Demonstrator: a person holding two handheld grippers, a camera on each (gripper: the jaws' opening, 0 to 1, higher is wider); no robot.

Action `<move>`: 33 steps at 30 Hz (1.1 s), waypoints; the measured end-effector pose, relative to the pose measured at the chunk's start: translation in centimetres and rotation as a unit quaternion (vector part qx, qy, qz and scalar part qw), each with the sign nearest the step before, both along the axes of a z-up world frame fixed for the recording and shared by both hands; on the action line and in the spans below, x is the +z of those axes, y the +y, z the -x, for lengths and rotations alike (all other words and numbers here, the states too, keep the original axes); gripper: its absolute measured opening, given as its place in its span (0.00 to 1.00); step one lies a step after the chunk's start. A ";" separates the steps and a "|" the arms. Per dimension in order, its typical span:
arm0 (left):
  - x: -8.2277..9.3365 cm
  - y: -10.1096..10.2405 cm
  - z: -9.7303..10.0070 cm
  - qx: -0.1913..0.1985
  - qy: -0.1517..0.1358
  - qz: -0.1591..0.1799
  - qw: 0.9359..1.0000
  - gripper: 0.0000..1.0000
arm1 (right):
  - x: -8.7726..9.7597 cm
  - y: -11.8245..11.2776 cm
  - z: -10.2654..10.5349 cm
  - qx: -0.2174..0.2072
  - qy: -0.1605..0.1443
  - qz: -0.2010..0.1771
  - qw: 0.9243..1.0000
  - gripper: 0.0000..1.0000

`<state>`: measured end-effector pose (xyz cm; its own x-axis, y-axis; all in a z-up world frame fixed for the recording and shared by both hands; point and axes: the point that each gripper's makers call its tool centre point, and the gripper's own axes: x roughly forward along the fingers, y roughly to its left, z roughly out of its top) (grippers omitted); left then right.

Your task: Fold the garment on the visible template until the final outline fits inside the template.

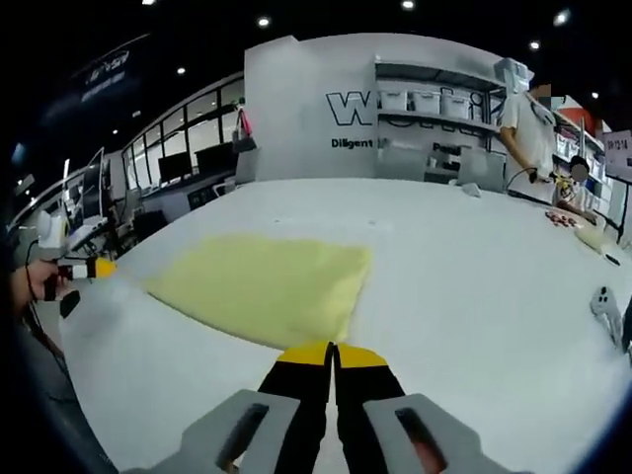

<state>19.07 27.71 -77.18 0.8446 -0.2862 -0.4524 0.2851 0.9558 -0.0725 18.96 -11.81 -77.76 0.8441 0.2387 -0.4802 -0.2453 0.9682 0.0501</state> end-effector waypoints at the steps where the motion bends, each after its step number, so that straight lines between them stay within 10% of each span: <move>1: 0.4 0.0 0.4 0.002 -0.006 0.002 1.000 0.00 | 0.2 0.2 0.5 0.001 -0.002 0.005 1.000 0.00; 19: 2.5 -0.5 5.0 0.021 -0.021 -0.016 0.999 0.00 | 0.8 2.7 5.6 -0.037 0.036 -0.050 0.997 0.05; 33: 4.5 0.2 6.9 0.065 -0.051 -0.013 0.996 0.79 | 1.1 2.8 8.5 -0.080 0.032 -0.038 0.996 0.74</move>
